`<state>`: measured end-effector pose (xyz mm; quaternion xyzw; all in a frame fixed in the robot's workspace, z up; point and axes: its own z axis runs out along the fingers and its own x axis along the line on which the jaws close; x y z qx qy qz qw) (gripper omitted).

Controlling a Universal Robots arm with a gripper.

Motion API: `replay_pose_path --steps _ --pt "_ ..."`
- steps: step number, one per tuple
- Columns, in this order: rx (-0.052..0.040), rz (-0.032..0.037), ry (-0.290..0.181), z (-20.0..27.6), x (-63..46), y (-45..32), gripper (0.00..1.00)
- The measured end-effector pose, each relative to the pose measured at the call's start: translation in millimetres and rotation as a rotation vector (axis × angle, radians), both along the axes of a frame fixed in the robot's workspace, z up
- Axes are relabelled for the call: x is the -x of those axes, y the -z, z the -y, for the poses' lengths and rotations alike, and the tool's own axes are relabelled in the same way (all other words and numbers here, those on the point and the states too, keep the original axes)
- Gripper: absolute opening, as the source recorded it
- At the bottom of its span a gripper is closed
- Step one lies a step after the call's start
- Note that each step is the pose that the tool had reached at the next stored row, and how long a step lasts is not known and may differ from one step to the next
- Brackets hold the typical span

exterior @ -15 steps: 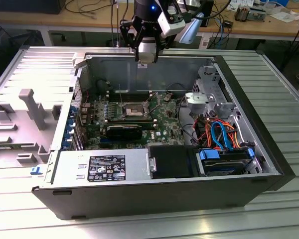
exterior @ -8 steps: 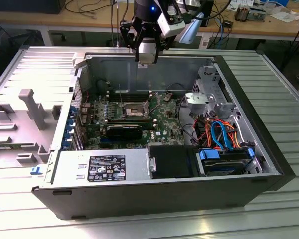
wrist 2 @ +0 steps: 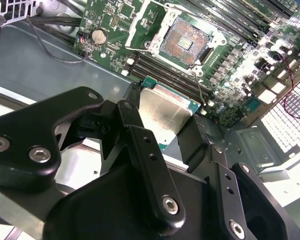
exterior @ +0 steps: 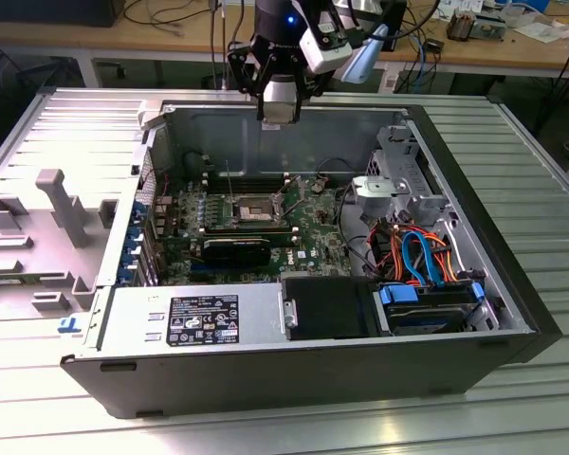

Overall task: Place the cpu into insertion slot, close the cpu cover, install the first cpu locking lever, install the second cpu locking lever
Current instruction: 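Place the cpu into insertion slot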

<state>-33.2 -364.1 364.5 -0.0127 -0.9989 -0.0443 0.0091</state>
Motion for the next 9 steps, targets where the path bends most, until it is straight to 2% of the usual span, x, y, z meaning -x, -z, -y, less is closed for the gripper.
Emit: replay_pose_path --steps 9 --pt "-0.0001 0.0 0.0 0.8 1.2 2.6 0.54"
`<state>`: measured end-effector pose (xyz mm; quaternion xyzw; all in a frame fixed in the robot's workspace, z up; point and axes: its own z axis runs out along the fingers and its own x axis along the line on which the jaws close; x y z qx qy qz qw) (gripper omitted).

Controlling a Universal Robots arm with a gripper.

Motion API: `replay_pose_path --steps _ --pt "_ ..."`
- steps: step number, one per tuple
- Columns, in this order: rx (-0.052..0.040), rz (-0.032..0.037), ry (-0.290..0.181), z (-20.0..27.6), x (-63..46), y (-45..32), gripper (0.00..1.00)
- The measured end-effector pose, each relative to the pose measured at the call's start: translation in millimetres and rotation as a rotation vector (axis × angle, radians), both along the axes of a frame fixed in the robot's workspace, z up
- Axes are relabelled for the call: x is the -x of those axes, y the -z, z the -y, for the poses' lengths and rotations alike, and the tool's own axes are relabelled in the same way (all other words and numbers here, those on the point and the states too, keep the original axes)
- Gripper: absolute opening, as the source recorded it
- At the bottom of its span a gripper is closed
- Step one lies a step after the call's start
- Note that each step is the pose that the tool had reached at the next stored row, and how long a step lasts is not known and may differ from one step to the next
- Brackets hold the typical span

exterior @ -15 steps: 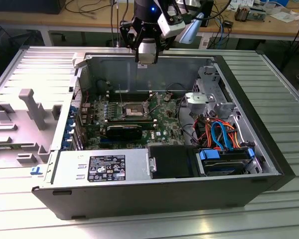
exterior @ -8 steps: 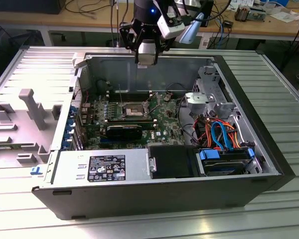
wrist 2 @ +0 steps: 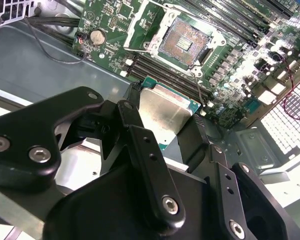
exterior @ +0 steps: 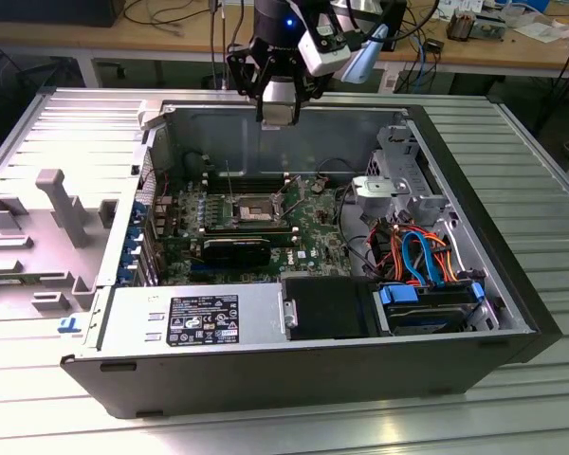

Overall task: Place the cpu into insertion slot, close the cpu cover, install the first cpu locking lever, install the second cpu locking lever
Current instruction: 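Place the cpu into insertion slot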

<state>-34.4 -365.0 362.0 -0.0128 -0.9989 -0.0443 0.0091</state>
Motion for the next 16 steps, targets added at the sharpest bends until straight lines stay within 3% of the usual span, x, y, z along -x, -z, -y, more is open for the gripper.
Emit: replay_pose_path --steps 16 --pt "0.0001 0.0 0.0 3.3 1.4 5.1 0.54"
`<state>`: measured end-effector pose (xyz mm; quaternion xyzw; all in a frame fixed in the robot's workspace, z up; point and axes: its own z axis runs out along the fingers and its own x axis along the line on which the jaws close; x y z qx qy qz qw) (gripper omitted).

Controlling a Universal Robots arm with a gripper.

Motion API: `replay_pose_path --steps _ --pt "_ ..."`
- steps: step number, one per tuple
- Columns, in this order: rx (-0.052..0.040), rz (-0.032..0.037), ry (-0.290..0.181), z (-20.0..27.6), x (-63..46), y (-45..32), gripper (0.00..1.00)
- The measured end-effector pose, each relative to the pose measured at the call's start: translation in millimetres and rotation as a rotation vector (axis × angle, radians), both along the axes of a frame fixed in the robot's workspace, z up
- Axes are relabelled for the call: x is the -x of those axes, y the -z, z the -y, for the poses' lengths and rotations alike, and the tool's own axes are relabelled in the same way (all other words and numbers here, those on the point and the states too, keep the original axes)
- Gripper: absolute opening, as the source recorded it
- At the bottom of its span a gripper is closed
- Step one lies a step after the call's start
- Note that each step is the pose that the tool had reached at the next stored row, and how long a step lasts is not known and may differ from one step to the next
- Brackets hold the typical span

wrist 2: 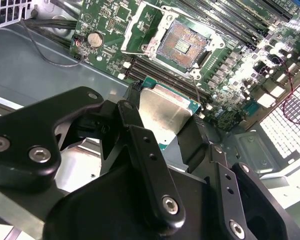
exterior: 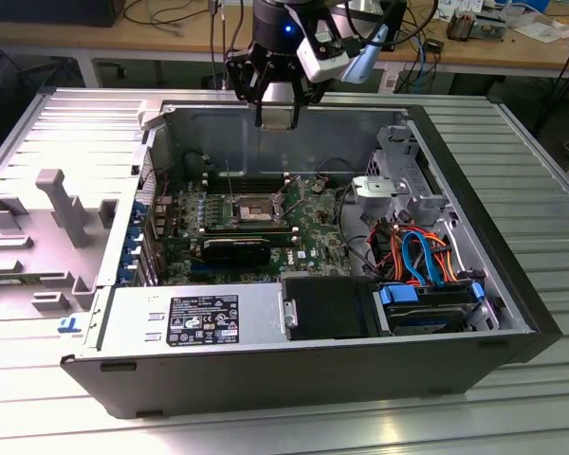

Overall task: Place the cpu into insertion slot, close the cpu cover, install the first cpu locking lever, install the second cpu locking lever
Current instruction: 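Place the cpu into insertion slot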

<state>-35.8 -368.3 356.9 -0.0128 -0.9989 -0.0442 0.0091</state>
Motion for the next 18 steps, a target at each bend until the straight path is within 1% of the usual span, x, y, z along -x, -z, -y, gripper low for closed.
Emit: replay_pose_path --steps 14,18 --pt "-0.0001 0.0 0.0 0.8 0.0 1.7 0.54" --pt "-0.0001 0.0 0.0 3.3 0.0 2.3 0.54"
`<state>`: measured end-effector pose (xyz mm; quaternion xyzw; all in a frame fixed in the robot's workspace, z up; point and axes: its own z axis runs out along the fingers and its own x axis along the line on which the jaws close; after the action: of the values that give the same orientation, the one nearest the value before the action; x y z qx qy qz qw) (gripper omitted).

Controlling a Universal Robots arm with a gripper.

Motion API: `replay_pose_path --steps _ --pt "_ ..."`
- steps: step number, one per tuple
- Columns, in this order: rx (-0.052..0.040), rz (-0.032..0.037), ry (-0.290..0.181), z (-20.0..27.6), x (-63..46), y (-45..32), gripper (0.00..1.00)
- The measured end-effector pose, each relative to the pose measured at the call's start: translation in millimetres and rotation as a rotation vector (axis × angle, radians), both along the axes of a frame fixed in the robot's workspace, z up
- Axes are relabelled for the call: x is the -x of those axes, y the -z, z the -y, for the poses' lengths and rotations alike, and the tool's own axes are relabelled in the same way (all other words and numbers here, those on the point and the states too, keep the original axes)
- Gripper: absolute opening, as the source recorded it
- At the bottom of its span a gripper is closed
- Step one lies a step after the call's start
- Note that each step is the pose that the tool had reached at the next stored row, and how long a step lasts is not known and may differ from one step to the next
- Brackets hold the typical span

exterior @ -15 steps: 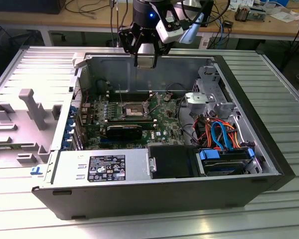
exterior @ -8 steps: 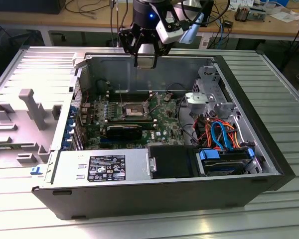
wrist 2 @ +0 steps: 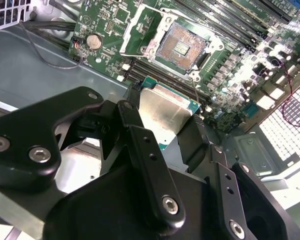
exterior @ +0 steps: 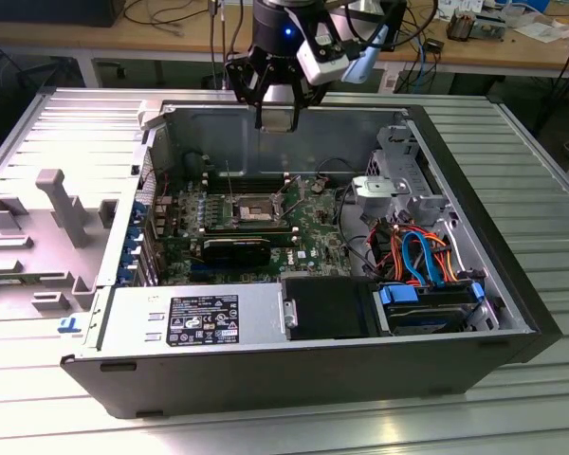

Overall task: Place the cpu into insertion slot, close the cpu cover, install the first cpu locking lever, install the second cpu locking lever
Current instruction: 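Place the cpu into insertion slot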

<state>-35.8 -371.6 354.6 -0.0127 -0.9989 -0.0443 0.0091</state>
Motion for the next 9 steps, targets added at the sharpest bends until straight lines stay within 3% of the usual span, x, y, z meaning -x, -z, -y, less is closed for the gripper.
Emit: replay_pose_path --steps 9 --pt "0.0002 0.0 0.0 4.4 0.1 1.6 0.54"
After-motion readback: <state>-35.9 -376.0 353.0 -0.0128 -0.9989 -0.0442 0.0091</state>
